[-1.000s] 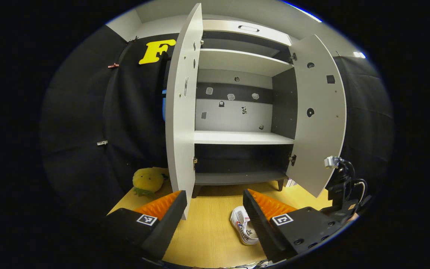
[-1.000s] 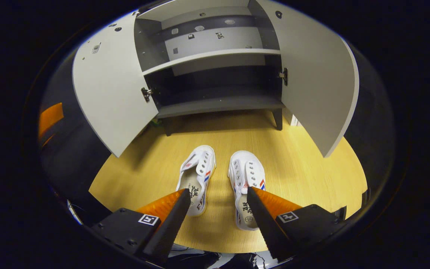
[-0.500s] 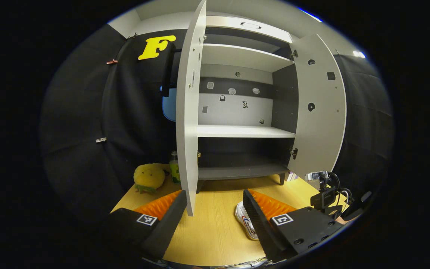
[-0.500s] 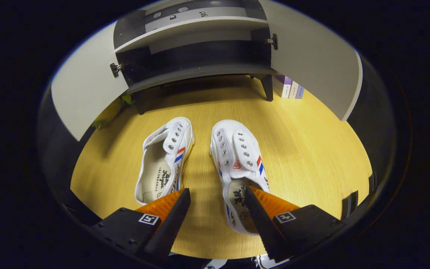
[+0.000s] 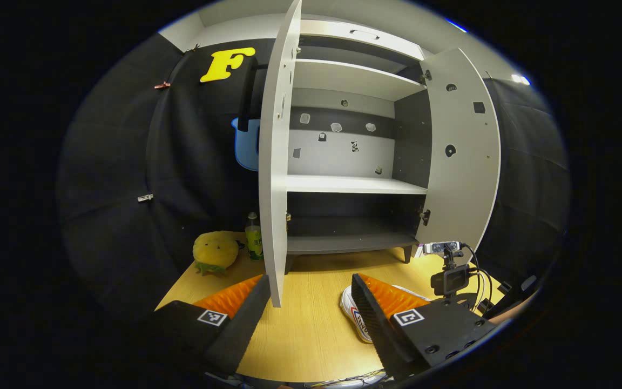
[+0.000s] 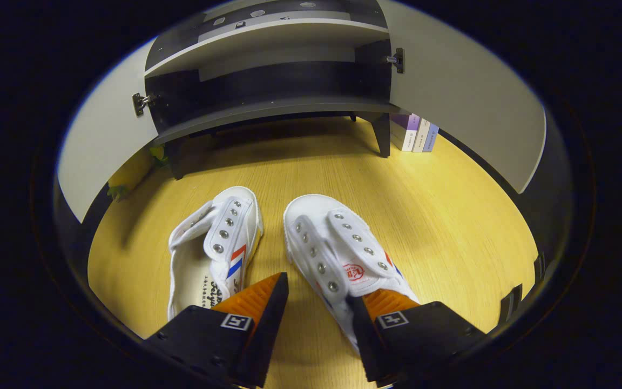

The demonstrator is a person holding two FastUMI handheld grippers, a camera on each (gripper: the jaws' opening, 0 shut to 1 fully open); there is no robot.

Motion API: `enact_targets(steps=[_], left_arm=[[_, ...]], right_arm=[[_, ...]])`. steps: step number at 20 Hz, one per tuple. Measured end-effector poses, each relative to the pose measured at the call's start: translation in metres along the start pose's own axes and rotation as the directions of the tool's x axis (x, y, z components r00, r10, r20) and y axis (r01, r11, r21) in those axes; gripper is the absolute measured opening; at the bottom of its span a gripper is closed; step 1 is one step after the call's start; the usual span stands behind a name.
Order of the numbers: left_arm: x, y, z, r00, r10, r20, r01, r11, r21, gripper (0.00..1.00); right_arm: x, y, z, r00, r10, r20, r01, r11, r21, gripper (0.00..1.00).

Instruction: Grab one shoe with the right hand and put it into the shoe cabinet, grab the other shoe with the left hand and put it into the shoe cabinet; then close the right door with the right hand and the left door with the left hand.

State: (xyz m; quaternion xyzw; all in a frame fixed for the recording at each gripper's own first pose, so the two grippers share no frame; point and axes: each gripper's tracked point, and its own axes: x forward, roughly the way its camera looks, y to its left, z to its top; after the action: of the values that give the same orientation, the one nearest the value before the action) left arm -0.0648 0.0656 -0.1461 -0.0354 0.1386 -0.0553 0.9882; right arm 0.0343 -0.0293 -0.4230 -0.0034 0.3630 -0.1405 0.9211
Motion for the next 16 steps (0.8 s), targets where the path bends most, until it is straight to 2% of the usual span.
enact_targets(steps=[1, 2, 3, 5, 7, 8, 9, 11, 16], left_arm=[[0.001, -0.001, 0.000, 1.000, -0.002, 0.003, 0.002, 1.000, 0.002, 0.95], [0.002, -0.003, -0.001, 1.000, -0.007, 0.003, 0.007, 1.000, 0.001, 0.95], [0.003, -0.005, -0.001, 1.000, -0.012, 0.003, 0.012, 1.000, -0.001, 0.95], [0.004, -0.008, -0.001, 1.000, -0.020, 0.007, 0.020, 1.000, -0.002, 0.95], [0.004, -0.010, 0.001, 1.000, -0.021, 0.014, 0.021, 1.000, 0.003, 0.95], [0.003, -0.011, 0.001, 1.000, -0.022, 0.019, 0.022, 1.000, 0.005, 0.95], [0.001, -0.012, 0.001, 1.000, -0.020, 0.023, 0.020, 1.000, 0.006, 0.95], [-0.001, -0.013, -0.003, 1.000, -0.021, 0.019, 0.021, 1.000, 0.008, 0.95], [-0.005, -0.022, -0.006, 0.999, -0.039, 0.012, 0.039, 0.999, 0.023, 0.95]], right_arm=[[0.002, 0.003, 0.000, 1.000, 0.015, -0.007, -0.015, 1.000, 0.005, 0.56], [0.002, 0.004, 0.000, 1.000, 0.017, -0.014, -0.017, 1.000, 0.000, 0.51], [0.001, 0.009, 0.000, 0.999, 0.045, -0.012, -0.045, 0.999, -0.011, 0.51], [0.003, 0.016, -0.003, 0.997, 0.075, -0.027, -0.076, 0.996, -0.041, 0.25], [0.005, 0.019, -0.003, 0.996, 0.082, -0.045, -0.085, 0.994, -0.066, 0.10], [0.005, 0.020, -0.005, 0.995, 0.088, -0.054, -0.092, 0.994, -0.063, 0.15], [0.007, 0.020, -0.005, 0.994, 0.094, -0.055, -0.097, 0.994, -0.055, 0.09], [0.005, 0.019, -0.002, 0.991, 0.111, -0.068, -0.113, 0.993, -0.029, 0.05], [-0.008, 0.018, 0.009, 0.988, 0.147, -0.046, -0.147, 0.989, 0.002, 0.05]])
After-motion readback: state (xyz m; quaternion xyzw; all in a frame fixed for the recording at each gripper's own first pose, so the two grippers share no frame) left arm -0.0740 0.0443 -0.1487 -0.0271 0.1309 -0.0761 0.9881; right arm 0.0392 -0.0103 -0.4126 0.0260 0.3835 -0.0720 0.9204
